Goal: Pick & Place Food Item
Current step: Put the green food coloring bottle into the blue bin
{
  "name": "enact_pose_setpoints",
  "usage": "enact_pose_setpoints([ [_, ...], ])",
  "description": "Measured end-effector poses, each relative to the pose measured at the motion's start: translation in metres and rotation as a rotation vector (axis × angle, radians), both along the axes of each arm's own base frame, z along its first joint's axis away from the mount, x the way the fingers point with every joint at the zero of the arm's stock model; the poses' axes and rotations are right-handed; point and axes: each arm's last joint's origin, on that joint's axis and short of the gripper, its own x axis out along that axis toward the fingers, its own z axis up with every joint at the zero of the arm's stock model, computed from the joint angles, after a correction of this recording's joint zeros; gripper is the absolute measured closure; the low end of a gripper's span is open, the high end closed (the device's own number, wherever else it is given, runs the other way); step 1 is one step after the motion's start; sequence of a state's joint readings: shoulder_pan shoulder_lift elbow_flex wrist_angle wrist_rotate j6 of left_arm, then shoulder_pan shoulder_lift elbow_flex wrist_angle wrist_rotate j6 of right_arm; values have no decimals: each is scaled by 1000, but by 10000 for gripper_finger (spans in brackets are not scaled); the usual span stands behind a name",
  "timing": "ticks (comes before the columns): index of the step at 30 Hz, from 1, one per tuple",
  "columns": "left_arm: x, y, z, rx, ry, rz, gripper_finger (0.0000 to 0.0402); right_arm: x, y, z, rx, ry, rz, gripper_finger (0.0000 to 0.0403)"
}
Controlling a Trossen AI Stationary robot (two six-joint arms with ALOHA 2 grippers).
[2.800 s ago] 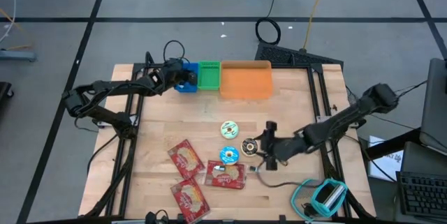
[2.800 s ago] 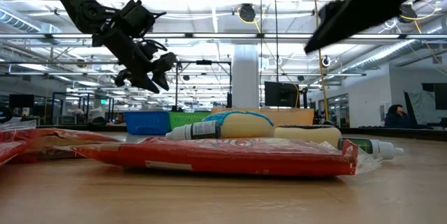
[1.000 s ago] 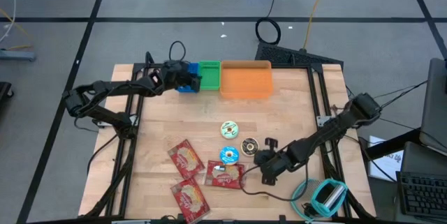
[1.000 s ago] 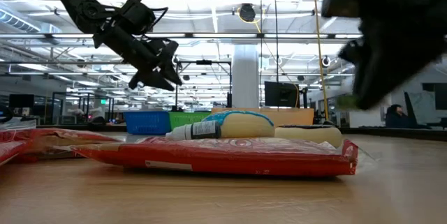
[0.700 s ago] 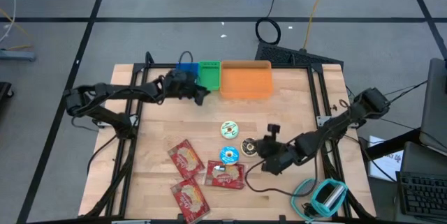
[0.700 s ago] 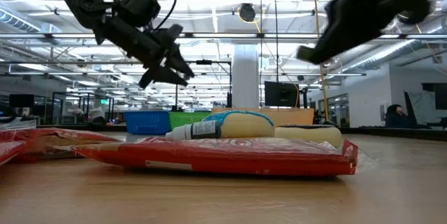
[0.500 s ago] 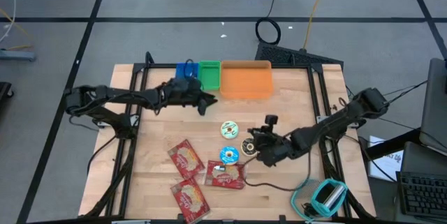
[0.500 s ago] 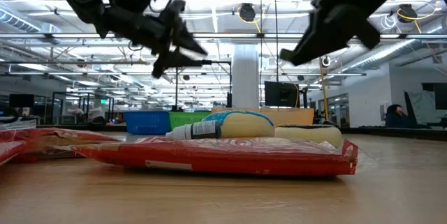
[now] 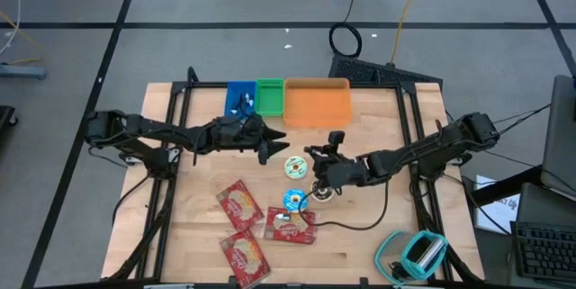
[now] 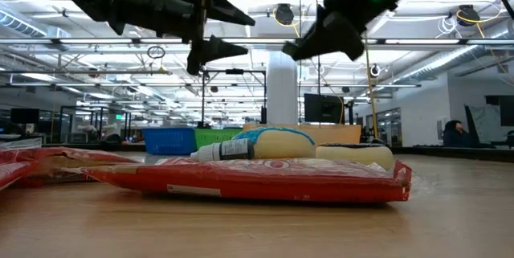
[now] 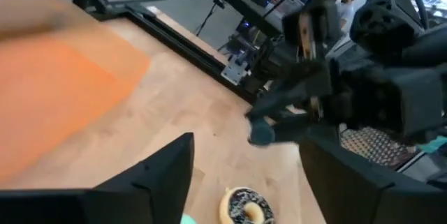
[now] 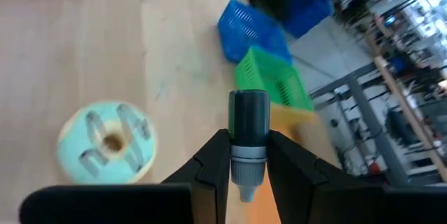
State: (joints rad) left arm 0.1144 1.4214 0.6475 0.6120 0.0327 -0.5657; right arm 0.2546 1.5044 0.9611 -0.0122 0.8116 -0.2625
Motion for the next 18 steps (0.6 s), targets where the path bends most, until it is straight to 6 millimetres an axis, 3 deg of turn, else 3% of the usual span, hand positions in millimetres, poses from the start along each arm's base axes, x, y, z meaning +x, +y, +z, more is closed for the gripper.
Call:
enact_pose_setpoints([
  [5, 13, -8, -14, -57, -37, -11, 116, 5, -8, 6, -45, -28, 6, 328],
  [11, 25, -11, -25, -81, -118, -47, 122, 7, -11, 8, -68, -34, 10, 332],
  [18, 49, -11, -20, -100, -130, -102, 128, 7, -11, 8, -74, -31, 15, 328],
])
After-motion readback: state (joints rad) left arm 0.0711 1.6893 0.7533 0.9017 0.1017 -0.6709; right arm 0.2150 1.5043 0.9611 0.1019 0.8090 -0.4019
